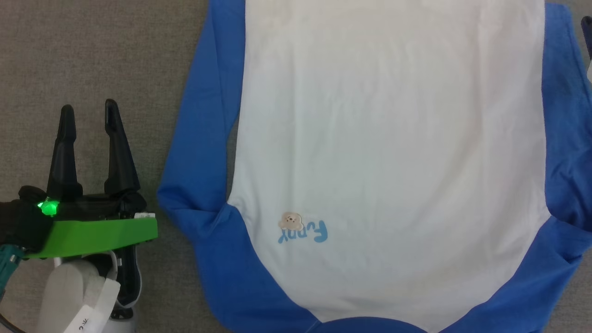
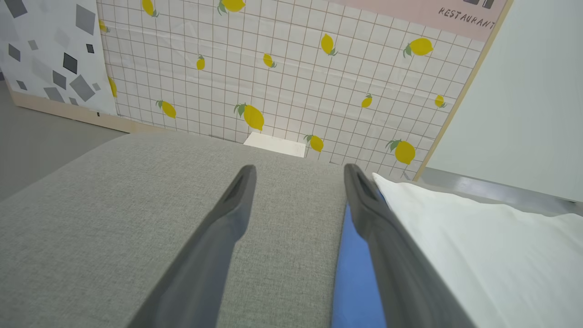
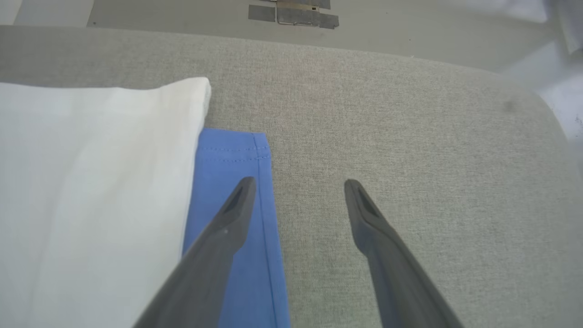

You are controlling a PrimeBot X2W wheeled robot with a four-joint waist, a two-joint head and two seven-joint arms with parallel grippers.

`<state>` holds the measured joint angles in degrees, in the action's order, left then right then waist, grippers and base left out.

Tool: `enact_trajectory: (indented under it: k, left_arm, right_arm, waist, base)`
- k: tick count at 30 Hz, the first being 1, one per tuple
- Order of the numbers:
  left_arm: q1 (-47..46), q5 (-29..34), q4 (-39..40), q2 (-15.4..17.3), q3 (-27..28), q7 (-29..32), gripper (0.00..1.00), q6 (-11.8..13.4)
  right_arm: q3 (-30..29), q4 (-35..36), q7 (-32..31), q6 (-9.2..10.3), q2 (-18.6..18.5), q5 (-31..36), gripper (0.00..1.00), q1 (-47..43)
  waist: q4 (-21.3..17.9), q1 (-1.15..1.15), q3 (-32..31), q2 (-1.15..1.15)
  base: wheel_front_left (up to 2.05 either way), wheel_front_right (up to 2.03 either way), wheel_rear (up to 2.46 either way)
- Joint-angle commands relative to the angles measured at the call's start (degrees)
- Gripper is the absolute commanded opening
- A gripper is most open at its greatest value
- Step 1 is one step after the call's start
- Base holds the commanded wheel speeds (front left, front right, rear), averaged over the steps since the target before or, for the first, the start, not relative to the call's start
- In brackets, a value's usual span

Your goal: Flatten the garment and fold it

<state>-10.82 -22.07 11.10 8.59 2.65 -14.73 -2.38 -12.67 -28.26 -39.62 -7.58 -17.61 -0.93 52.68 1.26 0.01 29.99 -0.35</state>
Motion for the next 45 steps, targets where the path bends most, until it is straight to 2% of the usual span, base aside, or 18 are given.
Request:
enact_trajectory:
  k: [1,6,11,12,13,14,18,24,28,36,45]
  left_arm:
    - [-1.09,1.08,-0.05,-0.63,0.53,-0.26,1.00,-0.72]
    - [-1.24,1.93,-0.70,-2.10,1.66,-0.27,1.00,-2.16]
    - [-1.31,2.84,-1.46,-3.14,2.41,-0.27,1.00,-3.22]
    - [-1.42,2.97,-1.64,-3.25,2.58,-0.27,1.00,-3.39]
    - [-1.49,3.18,-1.83,-3.38,2.71,-0.27,1.00,-3.57]
    - [-1.52,3.34,-1.88,-3.50,2.81,-0.27,1.00,-3.69]
    - [-1.38,4.00,-2.38,-3.94,3.16,-0.27,1.00,-4.09]
    - [-0.70,4.41,-3.99,-4.41,3.68,-0.27,1.00,-4.53]
    - [0.17,4.26,-5.27,-4.72,3.71,-0.27,1.00,-4.72]
    - [3.87,4.11,-6.61,-5.12,4.98,-0.27,1.00,-4.89]
    - [8.74,3.44,-6.64,-5.44,6.47,-0.27,1.00,-4.90]
  right_arm:
    - [0.35,-0.48,-0.15,0.09,-0.21,0.16,1.00,1.12]
    - [2.75,-1.76,-0.57,0.09,-0.51,0.21,1.00,1.81]
    - [4.81,-3.91,-4.07,0.09,-0.78,-1.45,1.00,1.49]
    - [4.85,-4.28,-5.10,0.09,-0.84,-1.97,0.46,1.49]
    - [5.10,-4.54,-6.08,0.09,-1.08,-2.44,0.10,1.50]
    - [5.19,-4.61,-6.68,0.09,-1.31,-2.77,0.00,1.52]
    - [3.81,-3.31,-6.59,0.09,-2.28,-2.65,0.00,1.79]
    - [-0.99,-0.05,-2.70,0.09,-2.48,-3.04,0.00,1.60]
    - [-1.68,3.22,-1.52,0.09,-4.75,-4.67,0.00,-1.41]
    - [-1.06,9.74,-4.51,0.09,-12.25,-9.69,0.00,-12.63]
    - [-1.28,22.02,-8.38,0.09,-13.45,-15.92,0.00,-21.09]
  waist:
    - [2.18,-0.01,4.03,0.35]
    - [2.28,-0.01,5.46,0.35]
    - [2.11,-0.01,5.55,0.35]
    - [2.08,-0.01,5.49,0.35]
    - [2.00,-0.01,5.29,0.35]
    - [1.94,-0.01,5.12,0.35]
    - [1.53,-0.01,3.65,0.35]
    - [0.43,-0.01,-1.36,0.35]
    - [-0.44,-0.01,-5.70,0.35]
    - [-3.33,-0.01,-15.48,0.35]
    - [-5.42,-0.01,-22.32,0.35]
  base:
    - [0.00,0.00,0.00]
    - [0.00,0.00,0.00]
    - [0.00,0.00,0.00]
    - [0.00,0.00,0.00]
    - [0.00,0.00,0.00]
    - [0.00,0.00,0.00]
    - [0.00,0.00,0.00]
    - [0.00,0.00,0.00]
    - [0.00,0.00,0.00]
    - [0.00,0.00,0.00]
    - [0.00,0.00,0.00]
